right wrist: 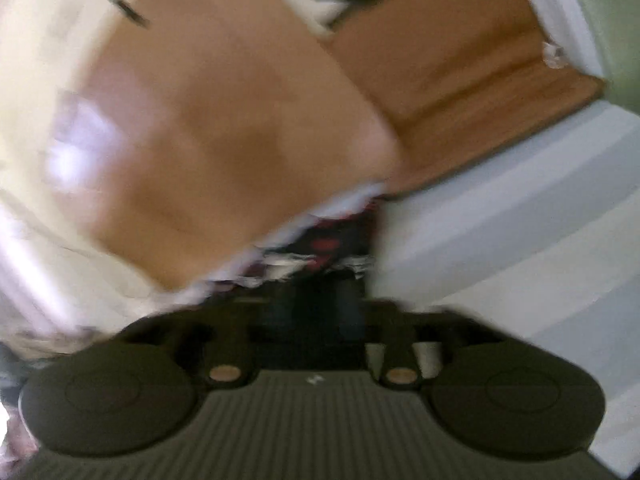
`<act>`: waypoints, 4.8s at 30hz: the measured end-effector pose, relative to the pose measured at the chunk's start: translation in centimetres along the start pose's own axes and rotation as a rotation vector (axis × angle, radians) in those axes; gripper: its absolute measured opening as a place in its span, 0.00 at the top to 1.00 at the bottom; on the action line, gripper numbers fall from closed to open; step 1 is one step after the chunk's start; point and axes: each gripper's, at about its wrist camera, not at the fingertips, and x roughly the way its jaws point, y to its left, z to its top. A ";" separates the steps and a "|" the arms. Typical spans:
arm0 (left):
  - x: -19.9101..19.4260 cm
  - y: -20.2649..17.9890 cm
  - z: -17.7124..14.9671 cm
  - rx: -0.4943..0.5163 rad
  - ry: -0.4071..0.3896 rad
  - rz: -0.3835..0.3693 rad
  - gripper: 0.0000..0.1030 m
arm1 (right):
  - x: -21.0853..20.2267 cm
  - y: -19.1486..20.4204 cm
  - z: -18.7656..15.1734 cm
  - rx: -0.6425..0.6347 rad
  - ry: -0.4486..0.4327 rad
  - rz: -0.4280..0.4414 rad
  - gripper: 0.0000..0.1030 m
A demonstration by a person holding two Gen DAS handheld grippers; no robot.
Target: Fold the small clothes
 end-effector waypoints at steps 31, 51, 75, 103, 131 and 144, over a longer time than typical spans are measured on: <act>0.4 0.7 -5.8 0.293 0.110 0.117 0.46 | -4.5 -0.1 -4.2 -0.265 0.139 -0.109 0.63; 20.4 -0.7 11.2 0.281 0.128 0.115 0.02 | 22.6 5.9 9.7 -0.403 0.300 0.035 0.29; 3.6 -4.7 -0.4 0.497 -0.120 -0.019 0.87 | 3.6 12.7 2.8 -0.567 0.229 0.208 0.86; 8.8 -6.6 -4.1 0.361 -0.076 0.075 0.30 | 3.5 5.8 -4.4 -0.301 0.006 -0.070 0.66; 10.0 -8.1 -6.5 0.508 -0.167 0.249 0.12 | -0.5 2.6 -7.9 -0.137 -0.195 -0.001 0.37; 8.9 -8.4 -7.4 0.520 -0.244 0.317 0.00 | 0.1 3.6 -8.1 -0.195 -0.144 0.002 0.11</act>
